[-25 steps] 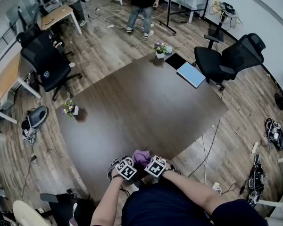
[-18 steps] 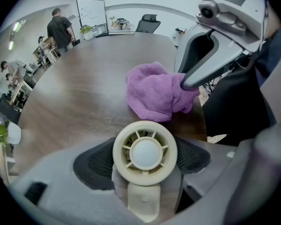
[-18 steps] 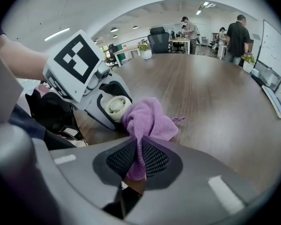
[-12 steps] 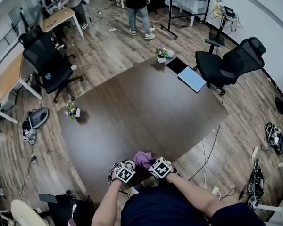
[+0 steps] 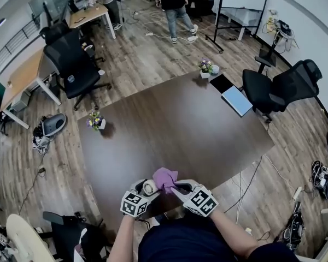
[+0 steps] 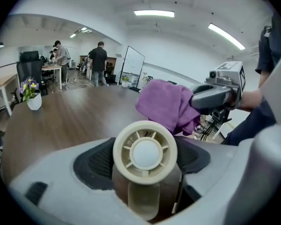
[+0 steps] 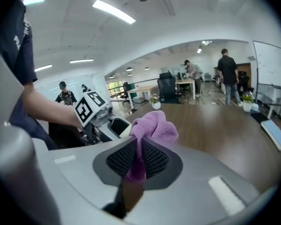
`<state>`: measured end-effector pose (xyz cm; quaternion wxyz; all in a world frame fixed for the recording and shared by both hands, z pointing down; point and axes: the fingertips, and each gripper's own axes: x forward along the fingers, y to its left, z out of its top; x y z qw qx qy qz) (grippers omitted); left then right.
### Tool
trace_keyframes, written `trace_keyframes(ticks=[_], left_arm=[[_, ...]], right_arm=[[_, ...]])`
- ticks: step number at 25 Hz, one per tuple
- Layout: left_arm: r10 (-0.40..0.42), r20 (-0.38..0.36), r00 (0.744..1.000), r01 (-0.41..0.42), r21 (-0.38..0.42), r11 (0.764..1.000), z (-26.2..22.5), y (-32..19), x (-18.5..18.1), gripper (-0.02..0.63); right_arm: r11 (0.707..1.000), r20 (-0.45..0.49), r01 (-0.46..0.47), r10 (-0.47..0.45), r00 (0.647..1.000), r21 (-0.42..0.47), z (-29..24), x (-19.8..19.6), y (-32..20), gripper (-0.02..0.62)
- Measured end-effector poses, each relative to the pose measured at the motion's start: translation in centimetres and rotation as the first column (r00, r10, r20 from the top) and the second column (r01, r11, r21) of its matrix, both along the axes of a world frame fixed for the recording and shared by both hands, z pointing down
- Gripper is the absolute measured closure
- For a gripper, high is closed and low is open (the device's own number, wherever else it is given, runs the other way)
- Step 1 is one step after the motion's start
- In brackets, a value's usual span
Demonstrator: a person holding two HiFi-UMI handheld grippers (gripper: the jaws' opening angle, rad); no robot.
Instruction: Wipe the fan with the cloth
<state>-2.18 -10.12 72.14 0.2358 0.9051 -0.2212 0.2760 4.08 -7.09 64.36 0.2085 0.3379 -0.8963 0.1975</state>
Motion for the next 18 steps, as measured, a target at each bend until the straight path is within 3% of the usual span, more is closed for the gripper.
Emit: trace_keyframes(ticks=[4, 8, 13, 18], left_arm=[[0.001, -0.107, 0.994, 0.004, 0.038, 0.999, -3.0, 0.4, -0.2, 0.230], [0.048, -0.161, 0.986, -0.032, 0.098, 0.995, -6.0, 1.7, 0.0, 0.230], [0.083, -0.245, 0.966, -0.052, 0.130, 0.990, -9.7, 3.1, 0.5, 0.230], [0.122, -0.263, 0.957, -0.082, 0.158, 0.984, -11.1, 4.0, 0.2, 0.230]], right_arm=[[0.965, -0.144, 0.237, -0.220, 0.965, 0.116, -4.3, -2.5, 1.0, 0.551], [0.924, -0.255, 0.341, -0.292, 0.922, 0.172, -5.8, -4.1, 1.2, 0.551], [0.918, -0.185, 0.334, -0.297, 0.937, 0.216, -8.1, -5.4, 0.7, 0.551], [0.903, -0.195, 0.340, -0.295, 0.935, 0.265, -9.7, -6.2, 0.6, 0.551]])
